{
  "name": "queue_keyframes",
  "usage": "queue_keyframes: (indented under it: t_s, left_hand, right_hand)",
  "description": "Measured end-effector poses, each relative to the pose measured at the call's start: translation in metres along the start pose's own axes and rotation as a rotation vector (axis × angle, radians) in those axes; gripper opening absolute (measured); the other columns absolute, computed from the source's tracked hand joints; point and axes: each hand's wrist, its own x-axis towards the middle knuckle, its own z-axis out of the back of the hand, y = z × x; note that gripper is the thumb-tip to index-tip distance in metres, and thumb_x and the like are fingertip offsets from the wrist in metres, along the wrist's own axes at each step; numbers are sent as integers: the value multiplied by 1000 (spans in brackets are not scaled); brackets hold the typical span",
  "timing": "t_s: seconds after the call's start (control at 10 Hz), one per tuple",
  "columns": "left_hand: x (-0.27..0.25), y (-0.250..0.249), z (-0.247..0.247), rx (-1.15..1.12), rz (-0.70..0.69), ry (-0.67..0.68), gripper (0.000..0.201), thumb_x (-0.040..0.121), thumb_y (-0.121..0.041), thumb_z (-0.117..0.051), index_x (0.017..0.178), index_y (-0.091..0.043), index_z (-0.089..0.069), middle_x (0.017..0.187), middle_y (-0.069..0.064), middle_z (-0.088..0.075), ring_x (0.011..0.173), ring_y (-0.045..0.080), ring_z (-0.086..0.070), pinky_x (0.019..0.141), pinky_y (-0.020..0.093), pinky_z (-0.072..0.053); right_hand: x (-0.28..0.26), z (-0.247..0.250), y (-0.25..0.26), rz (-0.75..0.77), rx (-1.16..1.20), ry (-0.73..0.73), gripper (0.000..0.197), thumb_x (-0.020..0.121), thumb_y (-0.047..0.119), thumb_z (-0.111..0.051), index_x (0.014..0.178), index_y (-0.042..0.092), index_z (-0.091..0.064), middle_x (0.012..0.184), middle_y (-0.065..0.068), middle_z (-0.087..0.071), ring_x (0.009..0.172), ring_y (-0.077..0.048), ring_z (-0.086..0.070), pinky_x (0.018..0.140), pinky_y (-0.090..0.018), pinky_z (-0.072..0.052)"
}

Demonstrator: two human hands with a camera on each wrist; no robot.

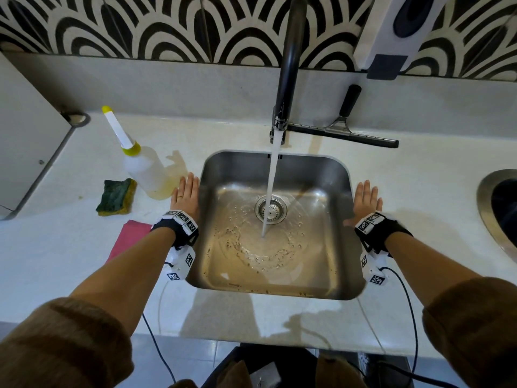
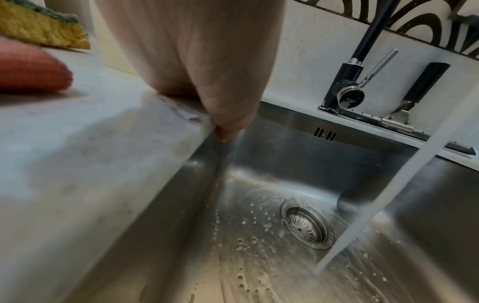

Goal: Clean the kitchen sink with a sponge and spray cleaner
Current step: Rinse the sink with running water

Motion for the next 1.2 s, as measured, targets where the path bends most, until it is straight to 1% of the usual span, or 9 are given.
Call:
queue_keyframes:
  t_s: [0.3, 0.6, 0.9, 1.2]
  left_hand:
    - [0, 0, 0, -19, -10, 6, 76, 91, 4, -37, 150, -8, 10, 158, 6, 17, 147, 25, 12, 120, 40, 0]
    - [-1, -1, 2, -27, -8, 15, 75, 91, 5, -34, 150, -9, 11, 158, 6, 19, 147, 25, 14, 120, 39, 1]
    - [-1, -2, 5, -25, -2, 34, 73, 93, 3, -34, 150, -9, 11, 158, 6, 19, 147, 24, 14, 120, 39, 2]
    - [2, -1, 0, -20, 12, 0, 76, 92, 2, -39, 150, -10, 8, 159, 5, 16, 147, 24, 10, 120, 39, -1]
  right_hand:
    - [-1, 1, 1, -1, -15, -9, 120, 76, 39, -73, 146, 3, 17, 156, -15, 19, 145, -36, 12, 118, -47, -3]
    - [-2, 1, 0, 1, -16, 0, 119, 77, 38, -73, 146, 3, 17, 155, -16, 21, 145, -36, 14, 118, -47, -2]
    - [-2, 1, 1, 5, -20, -2, 118, 78, 39, -72, 146, 2, 17, 155, -16, 21, 145, -37, 13, 118, -47, -3]
    - [-1, 0, 0, 11, -7, -22, 120, 75, 37, -75, 146, 2, 16, 156, -16, 19, 145, -36, 12, 118, -47, -3]
